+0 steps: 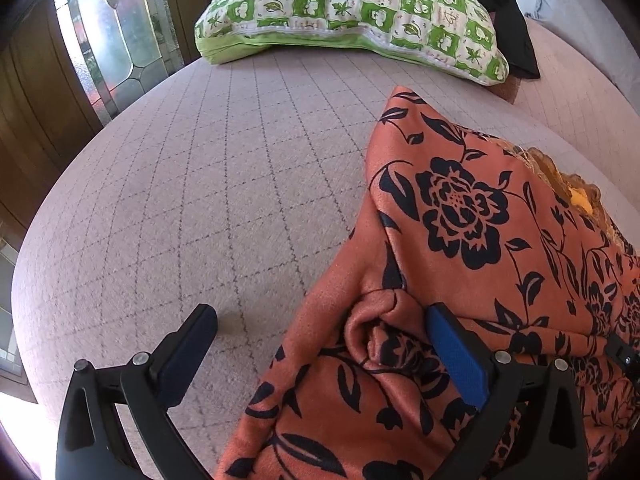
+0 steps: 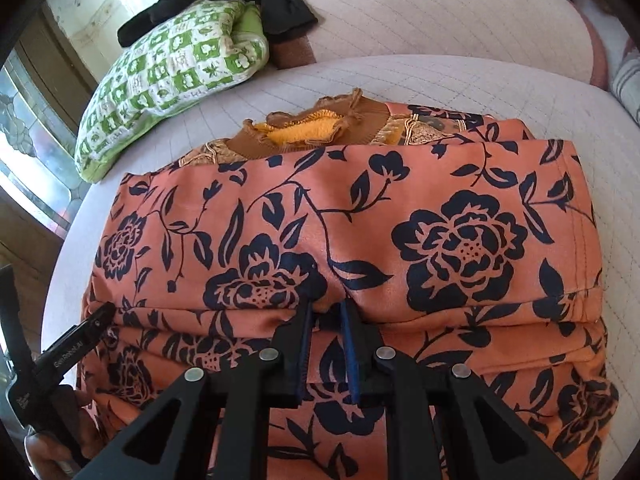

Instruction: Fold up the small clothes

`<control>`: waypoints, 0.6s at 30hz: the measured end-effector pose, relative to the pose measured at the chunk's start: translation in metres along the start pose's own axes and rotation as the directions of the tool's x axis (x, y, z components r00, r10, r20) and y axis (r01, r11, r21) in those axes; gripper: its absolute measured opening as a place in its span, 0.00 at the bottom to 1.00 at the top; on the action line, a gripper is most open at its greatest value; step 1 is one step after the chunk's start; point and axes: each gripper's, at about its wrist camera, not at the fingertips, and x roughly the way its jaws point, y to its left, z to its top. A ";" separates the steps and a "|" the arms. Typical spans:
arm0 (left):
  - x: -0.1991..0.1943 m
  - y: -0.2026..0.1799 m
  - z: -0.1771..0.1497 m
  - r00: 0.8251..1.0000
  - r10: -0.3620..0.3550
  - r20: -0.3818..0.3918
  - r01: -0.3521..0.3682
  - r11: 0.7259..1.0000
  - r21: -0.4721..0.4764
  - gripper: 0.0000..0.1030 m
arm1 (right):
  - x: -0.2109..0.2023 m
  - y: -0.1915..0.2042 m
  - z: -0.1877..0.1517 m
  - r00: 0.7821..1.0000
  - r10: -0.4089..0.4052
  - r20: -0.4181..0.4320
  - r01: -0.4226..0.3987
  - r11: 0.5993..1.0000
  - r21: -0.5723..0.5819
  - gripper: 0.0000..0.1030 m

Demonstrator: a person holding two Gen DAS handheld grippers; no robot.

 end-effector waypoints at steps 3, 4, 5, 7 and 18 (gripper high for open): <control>-0.016 -0.004 0.006 0.994 0.068 0.085 -0.073 0.996 0.046 1.00 | 0.000 -0.002 -0.001 1.000 0.025 0.004 -0.025 0.999 0.046 0.17; -0.025 -0.006 0.006 0.986 0.088 0.143 -0.097 0.994 0.056 1.00 | 0.002 -0.001 0.001 1.000 0.026 -0.005 -0.026 0.998 0.055 0.17; -0.035 -0.009 0.006 0.977 0.080 0.198 -0.095 0.993 0.063 1.00 | 0.000 0.000 0.001 1.000 0.019 -0.019 -0.018 0.998 0.059 0.17; -0.049 -0.015 0.003 0.963 0.030 0.269 -0.055 0.995 0.086 1.00 | 0.000 0.005 0.004 0.999 -0.007 -0.053 0.010 0.999 0.048 0.17; -0.042 -0.062 -0.014 0.975 -0.162 0.154 0.105 0.941 0.322 1.00 | -0.048 0.010 0.039 0.992 -0.094 0.089 0.088 0.993 0.073 0.18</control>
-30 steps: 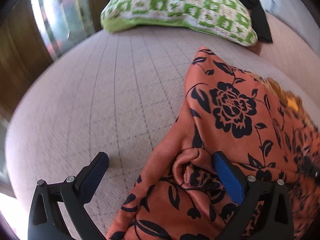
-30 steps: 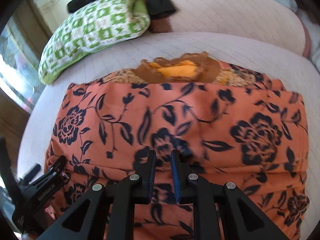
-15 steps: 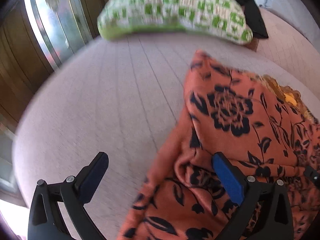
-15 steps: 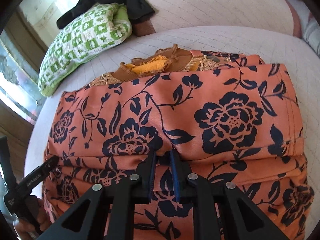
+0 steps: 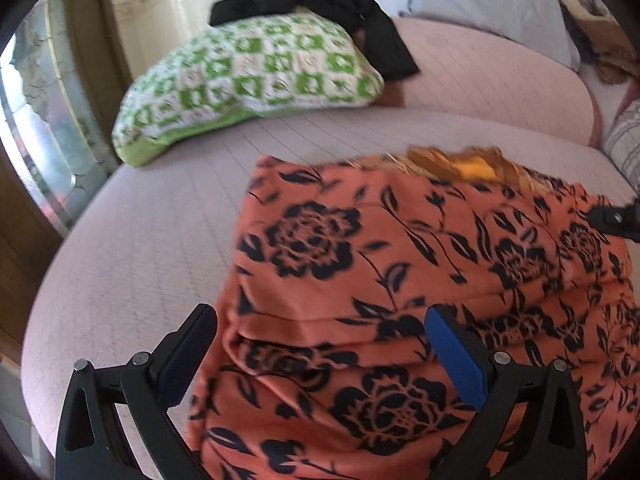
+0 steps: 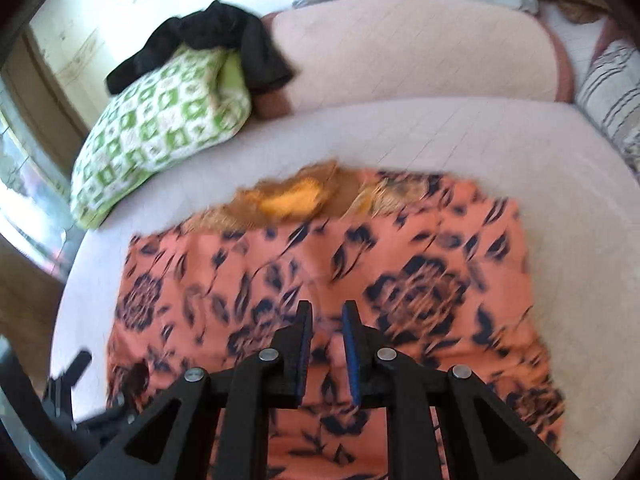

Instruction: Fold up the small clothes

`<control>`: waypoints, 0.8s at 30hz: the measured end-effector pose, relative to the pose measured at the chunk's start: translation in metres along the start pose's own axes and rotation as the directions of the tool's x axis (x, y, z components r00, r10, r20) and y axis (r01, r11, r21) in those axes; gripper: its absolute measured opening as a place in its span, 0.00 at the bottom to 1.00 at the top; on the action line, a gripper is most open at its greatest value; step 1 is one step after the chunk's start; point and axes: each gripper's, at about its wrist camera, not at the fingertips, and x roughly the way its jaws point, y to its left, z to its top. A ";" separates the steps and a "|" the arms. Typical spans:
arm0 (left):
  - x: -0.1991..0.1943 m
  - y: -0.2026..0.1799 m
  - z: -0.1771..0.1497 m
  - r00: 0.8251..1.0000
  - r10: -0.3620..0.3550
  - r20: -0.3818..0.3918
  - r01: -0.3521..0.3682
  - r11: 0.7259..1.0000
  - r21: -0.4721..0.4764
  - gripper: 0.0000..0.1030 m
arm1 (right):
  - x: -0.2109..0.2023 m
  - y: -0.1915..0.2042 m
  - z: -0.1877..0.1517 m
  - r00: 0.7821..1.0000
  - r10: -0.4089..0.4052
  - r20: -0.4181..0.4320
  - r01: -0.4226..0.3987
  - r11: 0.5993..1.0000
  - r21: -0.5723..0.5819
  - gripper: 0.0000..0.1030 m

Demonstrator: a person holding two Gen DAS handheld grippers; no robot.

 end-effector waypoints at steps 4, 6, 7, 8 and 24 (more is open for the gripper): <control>0.013 -0.002 -0.003 0.998 -0.015 -0.068 0.014 1.000 -0.023 1.00 | 0.028 -0.017 0.006 0.996 -0.066 -0.065 0.069 0.997 0.044 0.18; 0.022 -0.001 -0.004 0.994 0.000 -0.109 -0.002 1.000 -0.020 1.00 | 0.048 -0.034 0.004 0.989 -0.082 -0.125 0.093 0.992 0.084 0.18; 0.028 -0.002 -0.007 0.990 0.003 -0.141 -0.006 1.000 -0.019 1.00 | 0.056 -0.040 0.000 0.985 -0.083 -0.153 0.099 0.990 0.104 0.18; 0.033 -0.002 -0.009 0.987 0.001 -0.163 -0.004 1.000 -0.020 1.00 | 0.062 -0.046 -0.004 0.987 -0.058 -0.151 0.080 0.987 0.141 0.18; 0.034 -0.001 -0.015 0.990 0.008 -0.140 -0.015 0.999 -0.049 1.00 | 0.054 -0.048 -0.020 0.999 -0.033 -0.026 0.035 0.997 0.067 0.18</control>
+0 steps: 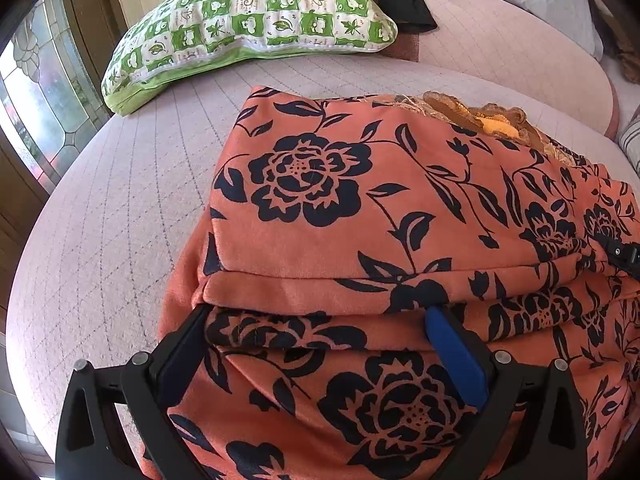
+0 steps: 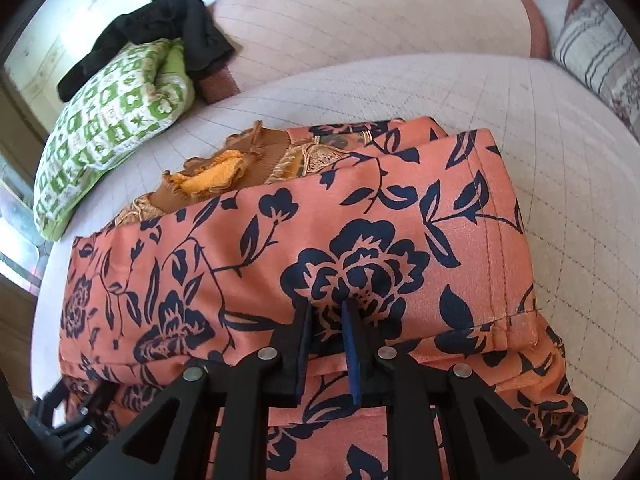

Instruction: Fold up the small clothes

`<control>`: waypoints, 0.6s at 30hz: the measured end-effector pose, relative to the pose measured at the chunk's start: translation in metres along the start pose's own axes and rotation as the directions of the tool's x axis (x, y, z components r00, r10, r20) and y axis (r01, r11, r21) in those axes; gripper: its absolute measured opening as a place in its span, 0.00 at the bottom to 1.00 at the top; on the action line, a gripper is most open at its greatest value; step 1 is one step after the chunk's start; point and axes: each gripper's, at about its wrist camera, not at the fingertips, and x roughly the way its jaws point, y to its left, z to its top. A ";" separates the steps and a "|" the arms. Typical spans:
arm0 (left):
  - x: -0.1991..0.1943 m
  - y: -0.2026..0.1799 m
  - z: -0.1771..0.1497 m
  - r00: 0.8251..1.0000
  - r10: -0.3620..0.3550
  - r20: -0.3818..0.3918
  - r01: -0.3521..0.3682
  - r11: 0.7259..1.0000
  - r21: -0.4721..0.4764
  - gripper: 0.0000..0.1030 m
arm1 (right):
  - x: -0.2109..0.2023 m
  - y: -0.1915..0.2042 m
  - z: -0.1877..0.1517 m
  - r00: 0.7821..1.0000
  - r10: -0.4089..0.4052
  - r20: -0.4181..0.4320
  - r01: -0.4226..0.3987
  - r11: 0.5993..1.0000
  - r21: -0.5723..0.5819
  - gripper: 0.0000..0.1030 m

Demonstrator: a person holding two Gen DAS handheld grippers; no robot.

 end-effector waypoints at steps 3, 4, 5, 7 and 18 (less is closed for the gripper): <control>0.000 0.002 0.003 1.000 -0.010 -0.013 0.010 1.000 0.005 1.00 | -0.001 -0.001 -0.006 0.999 0.003 0.033 -0.003 1.000 0.001 0.18; 0.001 0.003 0.005 1.000 -0.015 -0.023 0.016 1.000 0.006 1.00 | -0.002 -0.001 -0.007 0.999 0.002 0.038 -0.002 1.000 0.005 0.18; 0.001 0.003 0.007 0.999 -0.020 -0.029 0.020 1.000 0.008 1.00 | -0.002 -0.001 -0.008 0.999 -0.003 0.040 0.002 1.000 0.007 0.18; 0.000 0.005 0.011 0.999 -0.025 -0.034 0.025 1.000 0.006 1.00 | -0.003 0.004 -0.008 0.999 -0.029 0.033 0.030 1.000 -0.005 0.18; -0.018 -0.002 0.015 0.995 0.058 0.079 -0.062 0.997 0.055 1.00 | -0.026 0.052 0.019 0.995 -0.095 0.013 0.096 0.990 -0.107 0.19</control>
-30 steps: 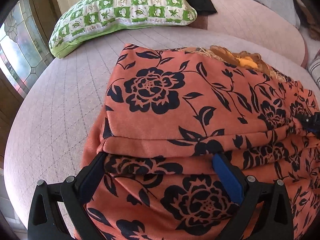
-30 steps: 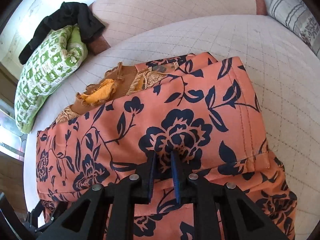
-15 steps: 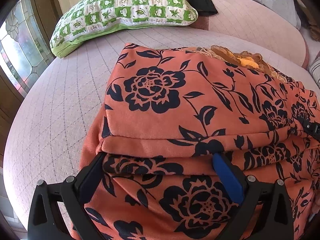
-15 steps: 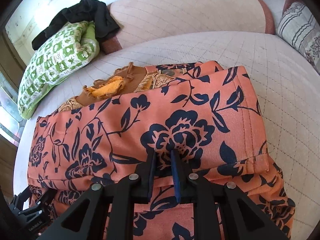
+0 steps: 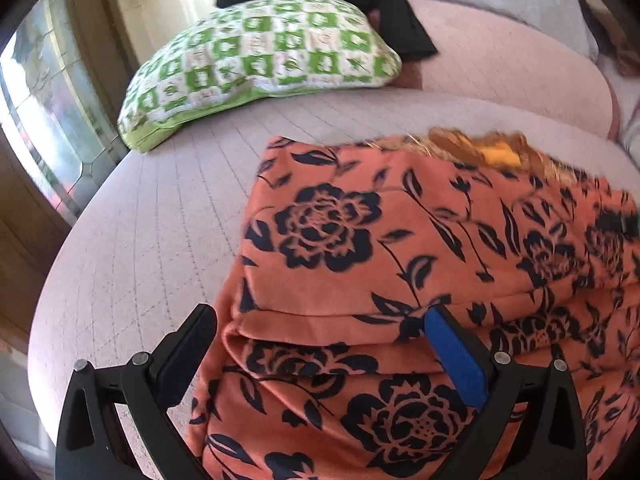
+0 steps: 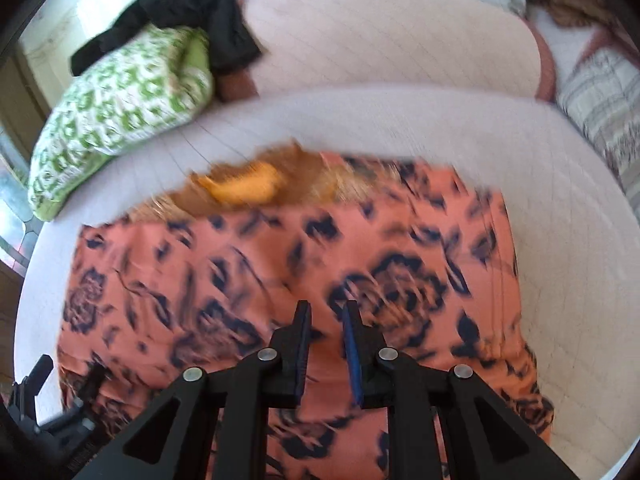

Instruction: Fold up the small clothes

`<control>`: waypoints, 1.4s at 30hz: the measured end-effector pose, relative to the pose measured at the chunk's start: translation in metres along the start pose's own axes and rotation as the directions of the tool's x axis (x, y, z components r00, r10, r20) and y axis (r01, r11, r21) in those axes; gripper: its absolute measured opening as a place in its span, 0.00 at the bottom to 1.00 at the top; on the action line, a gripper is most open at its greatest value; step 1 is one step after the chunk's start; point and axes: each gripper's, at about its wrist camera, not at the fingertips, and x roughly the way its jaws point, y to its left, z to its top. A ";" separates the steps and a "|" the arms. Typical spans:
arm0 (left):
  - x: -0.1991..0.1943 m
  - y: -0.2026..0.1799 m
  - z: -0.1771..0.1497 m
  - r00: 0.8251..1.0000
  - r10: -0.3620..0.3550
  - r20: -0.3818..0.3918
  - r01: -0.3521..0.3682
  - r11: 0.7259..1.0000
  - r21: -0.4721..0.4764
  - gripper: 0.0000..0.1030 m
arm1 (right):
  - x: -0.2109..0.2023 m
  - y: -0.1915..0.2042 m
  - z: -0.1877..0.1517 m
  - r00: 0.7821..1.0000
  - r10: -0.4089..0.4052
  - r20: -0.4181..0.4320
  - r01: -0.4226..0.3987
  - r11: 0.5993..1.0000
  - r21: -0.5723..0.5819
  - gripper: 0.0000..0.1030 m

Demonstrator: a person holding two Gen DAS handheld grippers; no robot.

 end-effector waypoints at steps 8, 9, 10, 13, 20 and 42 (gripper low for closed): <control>0.014 -0.013 -0.004 0.998 0.021 -0.054 -0.018 0.998 0.058 1.00 | 0.050 0.035 -0.002 0.993 -0.041 -0.108 0.036 0.998 -0.055 0.20; 0.014 -0.010 -0.004 0.998 0.017 -0.056 -0.014 0.999 0.051 1.00 | 0.048 0.032 -0.005 0.998 -0.031 -0.058 0.029 0.999 -0.035 0.21; 0.014 -0.009 -0.004 0.998 0.013 -0.060 -0.011 0.999 0.042 1.00 | 0.047 0.031 -0.008 0.999 -0.025 -0.029 0.024 0.999 -0.026 0.21; 0.016 -0.008 -0.005 0.998 0.008 -0.064 -0.006 1.000 0.025 1.00 | 0.046 0.028 -0.014 1.000 -0.012 -0.004 0.012 0.999 -0.036 0.22; 0.016 -0.008 -0.008 0.998 0.009 -0.059 -0.008 1.000 0.024 1.00 | 0.036 0.021 -0.021 0.999 0.008 0.038 -0.008 1.000 -0.005 0.22; 0.014 -0.007 -0.008 0.998 0.003 -0.062 -0.001 1.000 0.026 1.00 | 0.029 0.016 -0.031 0.990 0.056 0.126 -0.059 0.998 0.018 0.23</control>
